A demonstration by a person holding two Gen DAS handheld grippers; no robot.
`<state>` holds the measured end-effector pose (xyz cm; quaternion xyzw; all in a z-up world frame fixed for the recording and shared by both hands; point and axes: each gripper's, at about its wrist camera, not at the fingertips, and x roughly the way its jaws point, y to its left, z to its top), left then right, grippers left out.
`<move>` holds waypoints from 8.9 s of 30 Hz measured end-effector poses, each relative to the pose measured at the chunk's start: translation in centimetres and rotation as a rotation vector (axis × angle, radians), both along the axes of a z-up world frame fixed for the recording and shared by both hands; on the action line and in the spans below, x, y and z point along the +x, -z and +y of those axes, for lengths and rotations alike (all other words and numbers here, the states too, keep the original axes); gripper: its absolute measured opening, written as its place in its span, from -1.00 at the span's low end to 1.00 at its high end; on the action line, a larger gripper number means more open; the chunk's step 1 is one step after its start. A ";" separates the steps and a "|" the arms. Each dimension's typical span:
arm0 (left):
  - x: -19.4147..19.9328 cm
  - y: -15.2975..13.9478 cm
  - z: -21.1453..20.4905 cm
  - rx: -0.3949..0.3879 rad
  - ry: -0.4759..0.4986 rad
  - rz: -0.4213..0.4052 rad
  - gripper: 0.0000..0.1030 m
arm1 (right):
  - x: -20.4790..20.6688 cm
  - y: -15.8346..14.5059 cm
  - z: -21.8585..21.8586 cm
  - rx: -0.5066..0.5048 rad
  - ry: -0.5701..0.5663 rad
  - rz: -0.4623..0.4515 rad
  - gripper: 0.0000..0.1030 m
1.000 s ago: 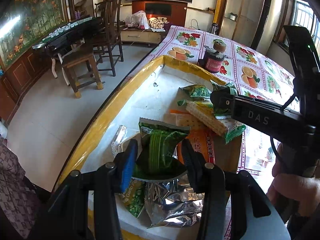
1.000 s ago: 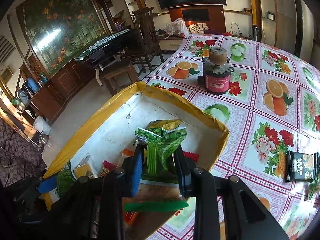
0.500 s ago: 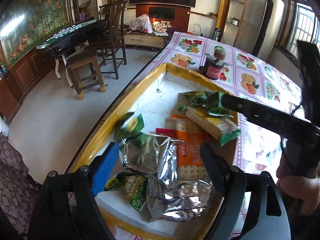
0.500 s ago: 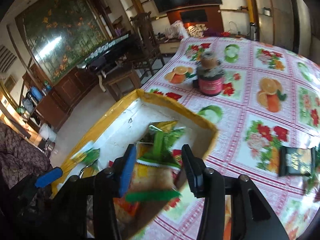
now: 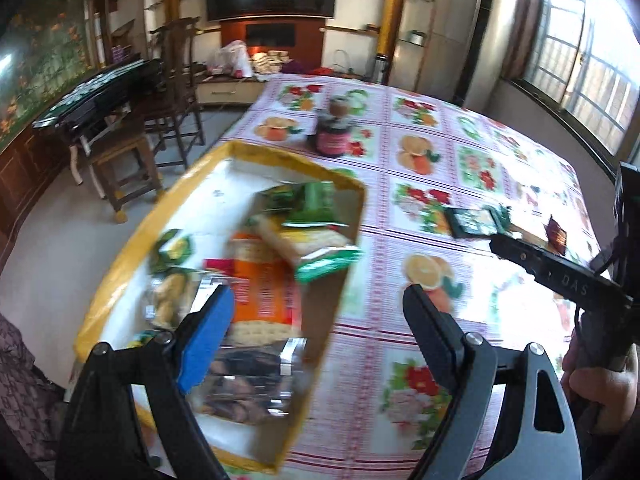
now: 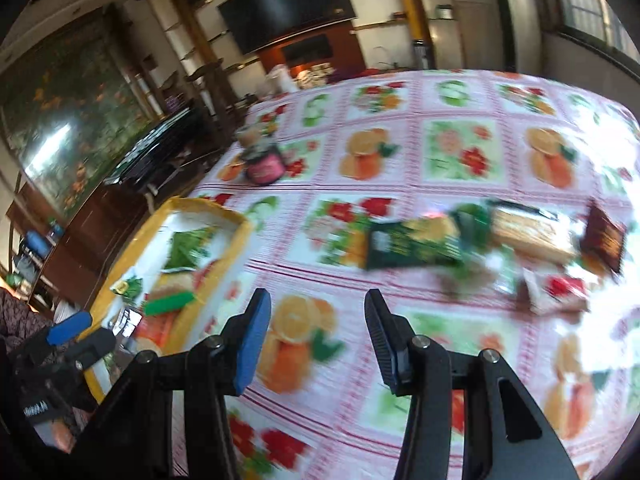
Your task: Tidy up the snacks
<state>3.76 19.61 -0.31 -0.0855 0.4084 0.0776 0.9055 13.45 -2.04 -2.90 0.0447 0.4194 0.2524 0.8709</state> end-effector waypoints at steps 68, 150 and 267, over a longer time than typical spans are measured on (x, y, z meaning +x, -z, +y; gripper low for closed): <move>18.1 7.0 -21.9 -0.036 0.602 0.210 -0.19 | 11.1 3.2 -19.7 -0.181 0.231 -0.026 -0.24; -3.3 -0.4 -0.1 0.022 0.047 0.001 -0.19 | -6.6 -0.7 4.7 0.050 -0.220 -0.009 -0.34; -13.9 -2.1 1.9 0.114 -0.071 -0.078 1.00 | -9.9 -1.7 13.4 -0.342 -0.738 -0.323 0.31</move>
